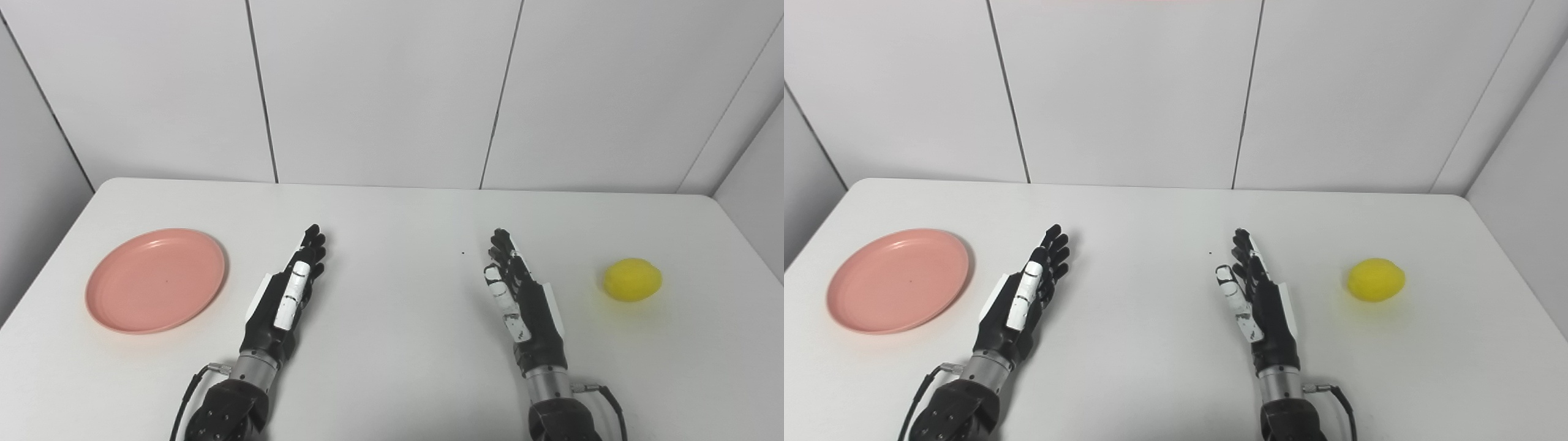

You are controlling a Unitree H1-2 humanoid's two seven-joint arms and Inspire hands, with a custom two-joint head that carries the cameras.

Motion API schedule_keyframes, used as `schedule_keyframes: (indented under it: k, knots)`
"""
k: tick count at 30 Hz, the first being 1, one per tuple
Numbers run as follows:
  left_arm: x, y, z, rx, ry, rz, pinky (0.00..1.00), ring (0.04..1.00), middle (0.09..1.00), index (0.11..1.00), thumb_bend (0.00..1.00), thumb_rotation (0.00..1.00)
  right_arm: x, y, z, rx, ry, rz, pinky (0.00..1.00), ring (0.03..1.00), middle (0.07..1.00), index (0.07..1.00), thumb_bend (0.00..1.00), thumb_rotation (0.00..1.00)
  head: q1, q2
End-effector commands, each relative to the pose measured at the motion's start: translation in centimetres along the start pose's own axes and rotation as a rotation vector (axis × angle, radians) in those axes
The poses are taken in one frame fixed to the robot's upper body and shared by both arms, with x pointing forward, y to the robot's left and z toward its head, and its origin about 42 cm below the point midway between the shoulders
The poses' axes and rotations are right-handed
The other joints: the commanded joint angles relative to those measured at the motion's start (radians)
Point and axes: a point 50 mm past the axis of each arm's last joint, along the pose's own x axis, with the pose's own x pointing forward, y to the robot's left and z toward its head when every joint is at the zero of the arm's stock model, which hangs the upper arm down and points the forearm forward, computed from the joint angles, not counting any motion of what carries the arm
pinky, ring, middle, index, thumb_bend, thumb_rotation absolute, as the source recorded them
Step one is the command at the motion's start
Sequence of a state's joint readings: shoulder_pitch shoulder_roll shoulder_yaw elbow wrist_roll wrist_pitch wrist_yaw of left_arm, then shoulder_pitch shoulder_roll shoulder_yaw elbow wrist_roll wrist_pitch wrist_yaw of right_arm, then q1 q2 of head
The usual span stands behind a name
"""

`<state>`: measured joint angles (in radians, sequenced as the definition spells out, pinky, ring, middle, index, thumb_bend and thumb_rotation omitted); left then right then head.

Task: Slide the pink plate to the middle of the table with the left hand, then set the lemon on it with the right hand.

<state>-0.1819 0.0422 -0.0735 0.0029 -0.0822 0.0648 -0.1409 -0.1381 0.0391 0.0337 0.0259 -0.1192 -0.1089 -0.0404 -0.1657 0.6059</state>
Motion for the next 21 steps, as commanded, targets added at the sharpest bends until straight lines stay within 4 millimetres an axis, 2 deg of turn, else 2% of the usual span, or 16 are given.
schedule_keyframes:
  k: [1,12,21]
  knots:
    - [1.16,0.18,1.71,0.009,-0.056,-0.012,1.0,1.0,1.0,1.0,0.64,1.0,0.54,0.23,1.14,0.014,-0.037,-0.009,0.92,0.933,0.936,0.923,0.68,0.86,0.001,-0.001]
    - [1.18,0.24,1.49,0.01,-0.035,-0.011,1.0,1.0,1.0,1.0,0.66,1.0,0.6,0.14,1.09,-0.015,-0.027,-0.006,0.92,0.932,0.937,0.926,0.68,0.89,0.001,-0.001]
    - [1.13,0.28,1.43,0.005,-0.038,-0.005,1.0,1.0,1.0,1.0,0.65,1.0,0.7,0.2,1.03,0.007,-0.013,0.003,0.93,0.942,0.946,0.932,0.69,0.86,0.0,-0.002]
